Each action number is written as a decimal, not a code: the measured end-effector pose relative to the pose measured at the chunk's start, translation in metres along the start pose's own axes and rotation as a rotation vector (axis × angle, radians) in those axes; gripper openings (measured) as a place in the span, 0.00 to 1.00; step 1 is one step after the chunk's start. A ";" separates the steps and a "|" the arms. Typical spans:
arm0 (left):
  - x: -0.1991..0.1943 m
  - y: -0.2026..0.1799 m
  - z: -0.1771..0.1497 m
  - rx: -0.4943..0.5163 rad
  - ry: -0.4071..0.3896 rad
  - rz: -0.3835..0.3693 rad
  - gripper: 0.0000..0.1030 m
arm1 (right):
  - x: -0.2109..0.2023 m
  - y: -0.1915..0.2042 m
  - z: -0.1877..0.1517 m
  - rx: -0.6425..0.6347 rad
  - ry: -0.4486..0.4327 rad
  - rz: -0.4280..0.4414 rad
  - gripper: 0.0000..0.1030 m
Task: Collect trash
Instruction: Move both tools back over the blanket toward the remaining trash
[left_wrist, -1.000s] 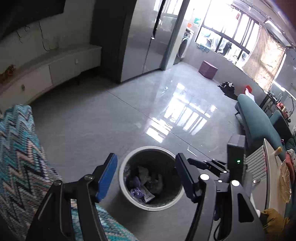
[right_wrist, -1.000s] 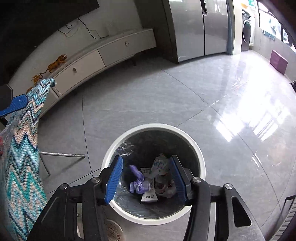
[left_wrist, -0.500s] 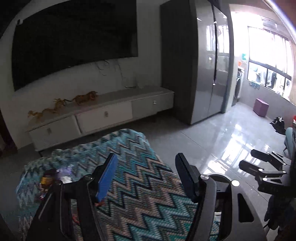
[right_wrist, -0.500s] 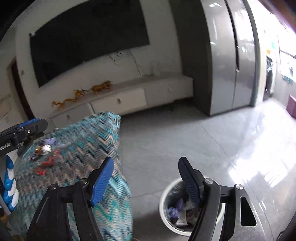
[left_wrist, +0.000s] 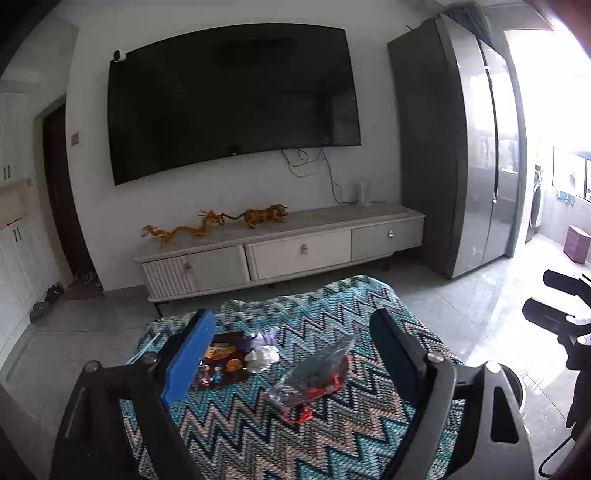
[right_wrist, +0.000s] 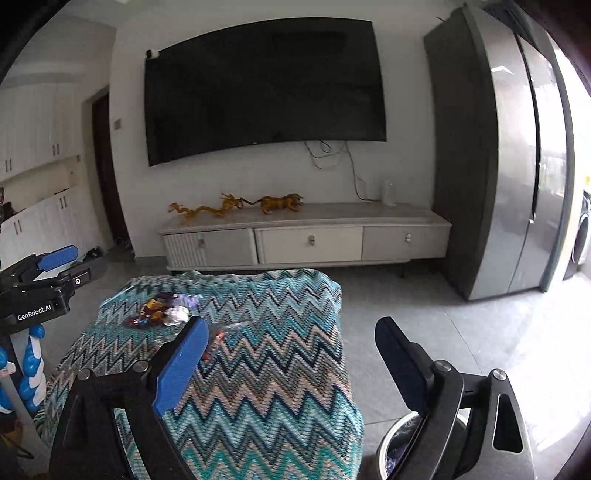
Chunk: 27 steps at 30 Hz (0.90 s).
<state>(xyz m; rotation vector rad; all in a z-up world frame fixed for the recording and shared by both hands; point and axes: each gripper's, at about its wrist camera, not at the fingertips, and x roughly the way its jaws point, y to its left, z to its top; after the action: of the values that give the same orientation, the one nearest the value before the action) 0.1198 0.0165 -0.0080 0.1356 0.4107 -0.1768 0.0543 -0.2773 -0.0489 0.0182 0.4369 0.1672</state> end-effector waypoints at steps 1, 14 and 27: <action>-0.003 0.003 0.000 -0.005 -0.005 0.005 0.84 | -0.002 0.005 0.003 -0.009 -0.006 0.005 0.91; -0.018 0.055 0.009 -0.075 -0.112 0.075 0.86 | -0.004 0.045 0.032 -0.077 -0.081 0.024 0.97; -0.008 0.095 0.026 -0.123 -0.153 0.134 0.86 | 0.022 0.072 0.056 -0.109 -0.122 0.044 1.00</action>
<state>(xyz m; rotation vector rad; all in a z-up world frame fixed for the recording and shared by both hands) 0.1417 0.1055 0.0277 0.0277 0.2586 -0.0289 0.0859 -0.2018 -0.0033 -0.0691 0.3058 0.2322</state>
